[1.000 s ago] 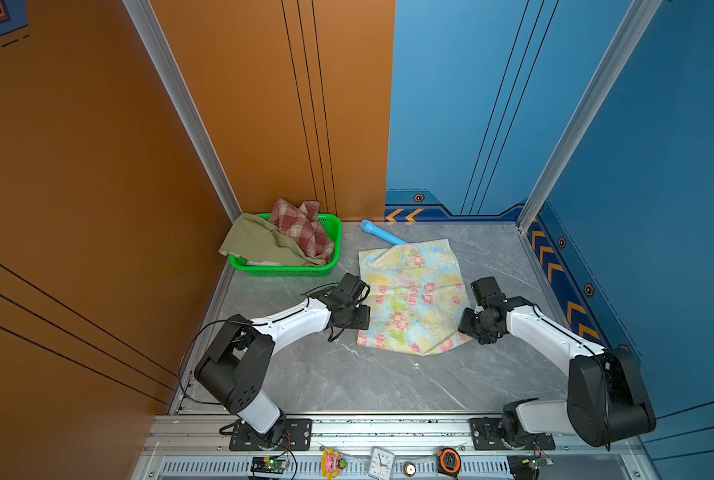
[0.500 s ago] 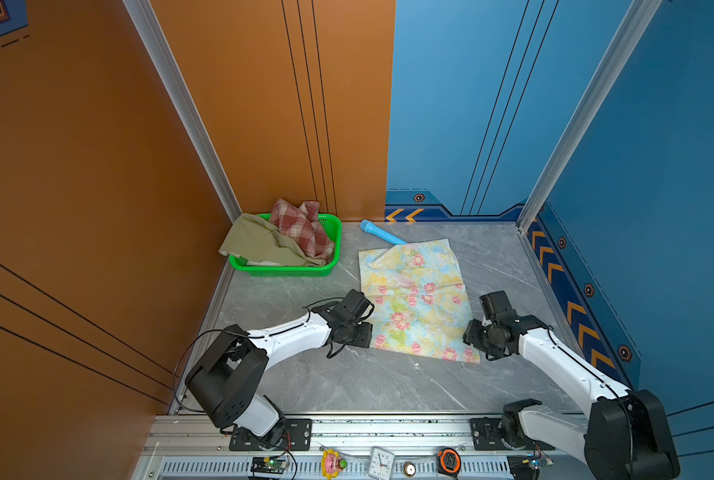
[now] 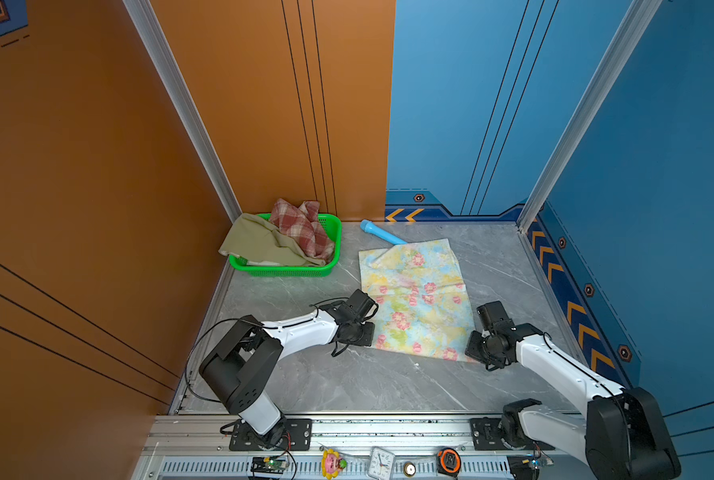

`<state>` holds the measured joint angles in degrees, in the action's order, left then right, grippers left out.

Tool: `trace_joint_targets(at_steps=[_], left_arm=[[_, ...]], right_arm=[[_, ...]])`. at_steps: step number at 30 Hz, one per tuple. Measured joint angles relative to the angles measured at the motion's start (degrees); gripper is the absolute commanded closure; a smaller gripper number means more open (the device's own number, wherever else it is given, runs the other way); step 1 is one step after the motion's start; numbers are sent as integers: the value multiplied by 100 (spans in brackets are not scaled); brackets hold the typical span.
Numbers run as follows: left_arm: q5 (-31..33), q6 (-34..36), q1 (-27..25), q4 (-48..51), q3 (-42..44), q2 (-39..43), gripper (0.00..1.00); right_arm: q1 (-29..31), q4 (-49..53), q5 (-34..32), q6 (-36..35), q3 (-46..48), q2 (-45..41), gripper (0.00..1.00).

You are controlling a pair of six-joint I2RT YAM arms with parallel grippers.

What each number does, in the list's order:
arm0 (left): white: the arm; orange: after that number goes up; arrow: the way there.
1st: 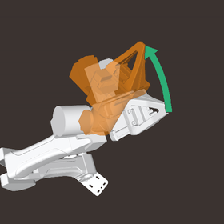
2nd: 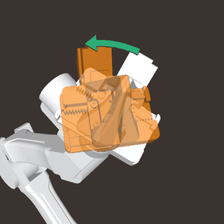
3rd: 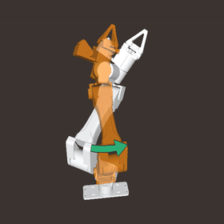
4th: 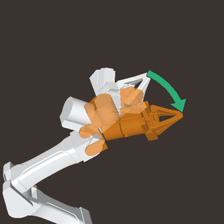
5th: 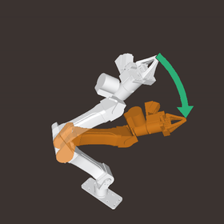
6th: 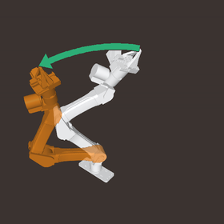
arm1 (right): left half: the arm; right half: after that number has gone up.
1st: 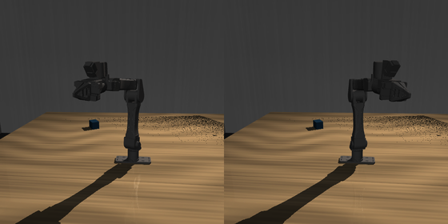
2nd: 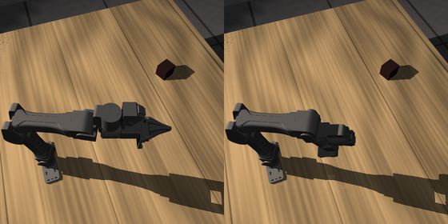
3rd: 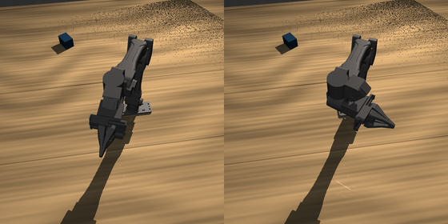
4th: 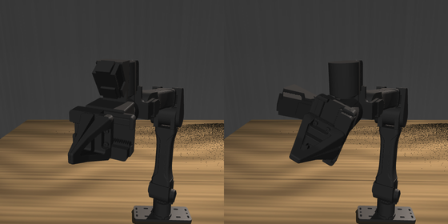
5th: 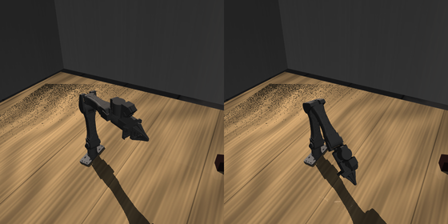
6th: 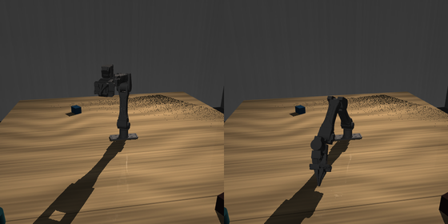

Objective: Fold and stack the skirts

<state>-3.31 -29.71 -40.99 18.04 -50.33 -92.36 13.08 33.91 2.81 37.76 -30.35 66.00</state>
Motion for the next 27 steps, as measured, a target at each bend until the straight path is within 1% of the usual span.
trace_joint_targets(at_steps=[4,8,10,11,12,14,17,22,27], left_arm=[[0,44,17,155,-249,87,100],[-55,103,109,243,-570,129,100],[-103,125,177,282,-715,118,100],[-127,127,212,306,-824,85,100],[-140,127,238,304,-922,42,100],[-181,138,282,304,-1147,-94,100],[-238,138,323,299,-1377,-330,100],[-337,138,369,328,-1506,-629,100],[-426,133,498,372,-1644,-837,100]], right_arm=[[-50,-9,-11,-28,-2,0,100],[-291,-7,-7,-166,-173,227,99],[-404,-7,0,-243,-330,380,81],[-442,-7,0,-306,-398,422,68],[-463,-7,11,-348,-446,431,60],[-476,-4,20,-372,-505,424,53],[-474,46,13,-345,-492,334,51],[-448,160,0,-249,-308,15,52],[-323,251,2,-81,-118,-37,52]])
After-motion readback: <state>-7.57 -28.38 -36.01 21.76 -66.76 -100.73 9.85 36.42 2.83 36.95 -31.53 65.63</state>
